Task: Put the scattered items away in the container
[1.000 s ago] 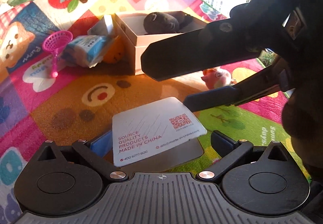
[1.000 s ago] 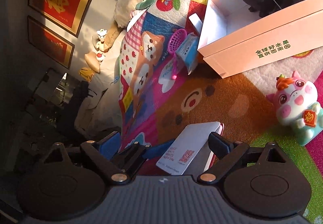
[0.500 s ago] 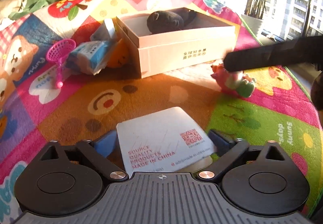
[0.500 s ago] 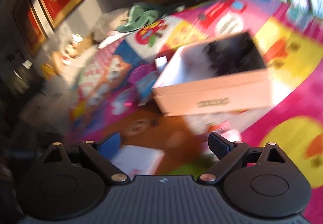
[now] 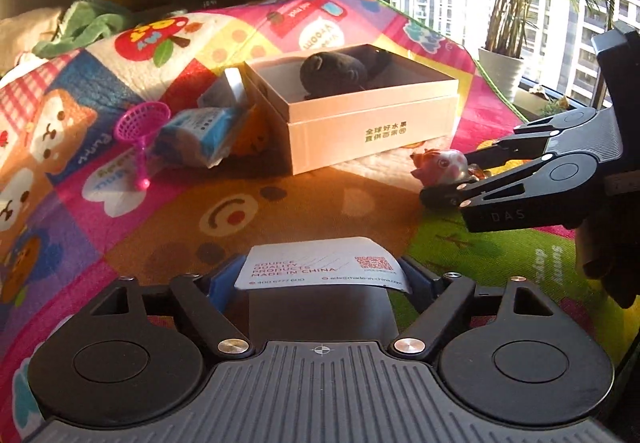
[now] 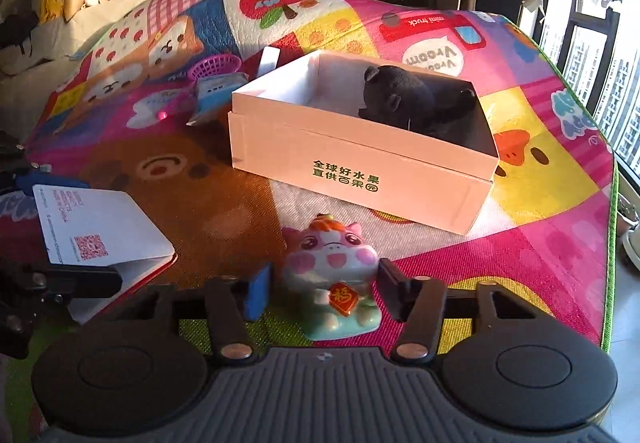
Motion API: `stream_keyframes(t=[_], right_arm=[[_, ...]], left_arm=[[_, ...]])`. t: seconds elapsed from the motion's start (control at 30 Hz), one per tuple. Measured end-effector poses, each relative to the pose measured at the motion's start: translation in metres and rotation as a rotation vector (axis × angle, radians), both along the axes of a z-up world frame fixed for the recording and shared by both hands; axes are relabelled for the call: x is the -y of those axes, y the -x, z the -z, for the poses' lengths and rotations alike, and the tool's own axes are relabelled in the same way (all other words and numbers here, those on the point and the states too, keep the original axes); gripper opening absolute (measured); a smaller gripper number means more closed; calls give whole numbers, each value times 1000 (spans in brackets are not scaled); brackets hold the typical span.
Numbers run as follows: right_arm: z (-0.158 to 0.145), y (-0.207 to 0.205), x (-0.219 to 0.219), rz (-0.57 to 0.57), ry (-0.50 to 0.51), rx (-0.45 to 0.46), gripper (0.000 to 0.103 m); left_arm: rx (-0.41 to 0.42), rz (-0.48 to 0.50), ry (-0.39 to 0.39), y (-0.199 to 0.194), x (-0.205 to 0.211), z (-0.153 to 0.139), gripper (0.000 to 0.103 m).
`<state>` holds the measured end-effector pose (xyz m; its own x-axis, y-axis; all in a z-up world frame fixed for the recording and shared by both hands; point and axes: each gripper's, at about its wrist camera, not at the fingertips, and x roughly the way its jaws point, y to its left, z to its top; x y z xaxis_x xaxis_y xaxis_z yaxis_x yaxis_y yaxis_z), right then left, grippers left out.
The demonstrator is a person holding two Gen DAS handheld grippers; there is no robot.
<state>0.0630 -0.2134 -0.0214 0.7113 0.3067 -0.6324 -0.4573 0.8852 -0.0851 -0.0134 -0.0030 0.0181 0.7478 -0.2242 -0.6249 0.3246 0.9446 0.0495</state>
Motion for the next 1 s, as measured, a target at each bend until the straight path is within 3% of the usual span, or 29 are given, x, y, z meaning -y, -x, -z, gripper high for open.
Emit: stream_keyframes(t=[0.17,0.2,0.37,0.47,0.57,0.67,0.73,0.8,1.0], right_arm=[[-10,15,7,-10,-14,8,49],[-11,18,8,-14,-8,8,49],[-7,28,10,-16,36,11,49],[-2,27,9,-10,42,4,54],[-1,23,8,-3,34,7,61],[1,18,9,-1,16,3,64],[1,16,9,1,5,-3,64],[-1,17,9,-5,-1,-13,49],[-14,41,18,-15,-7,14,48]], left_arm=[[-47,1,6,-2,-5,6,90],[-62,-6,8,-5,-5,8,97],[-88,-36,16,-16,-3,15,98],[-90,-32,11,-24,1,15,97],[-68,-15,-4,-25,4,14,85],[-56,-9,-6,-23,5,15,85],[-43,-9,-8,-19,5,14,85],[-27,1,-13,-12,6,11,85],[41,31,43,15,4,-14,85]])
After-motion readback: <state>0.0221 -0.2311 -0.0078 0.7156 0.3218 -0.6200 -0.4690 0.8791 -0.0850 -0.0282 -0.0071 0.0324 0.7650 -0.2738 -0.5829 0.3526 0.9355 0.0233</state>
